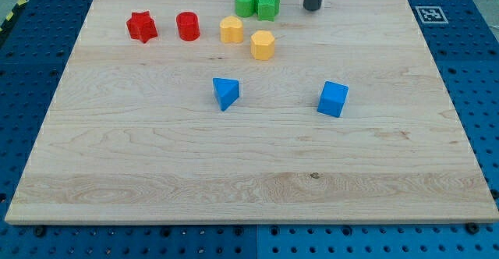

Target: Push the blue blocks towards the left center

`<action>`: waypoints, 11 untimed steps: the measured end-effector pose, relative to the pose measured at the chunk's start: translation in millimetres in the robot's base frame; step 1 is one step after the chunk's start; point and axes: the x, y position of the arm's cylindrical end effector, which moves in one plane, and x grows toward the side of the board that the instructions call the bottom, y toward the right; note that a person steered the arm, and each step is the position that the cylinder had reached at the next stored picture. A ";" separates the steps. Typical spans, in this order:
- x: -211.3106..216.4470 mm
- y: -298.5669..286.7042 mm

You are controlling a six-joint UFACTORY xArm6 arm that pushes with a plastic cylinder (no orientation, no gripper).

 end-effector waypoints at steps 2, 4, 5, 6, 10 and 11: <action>32.4 0.0; 43.7 0.0; 59.0 0.0; 79.8 0.0; 91.3 0.1; 118.5 12.7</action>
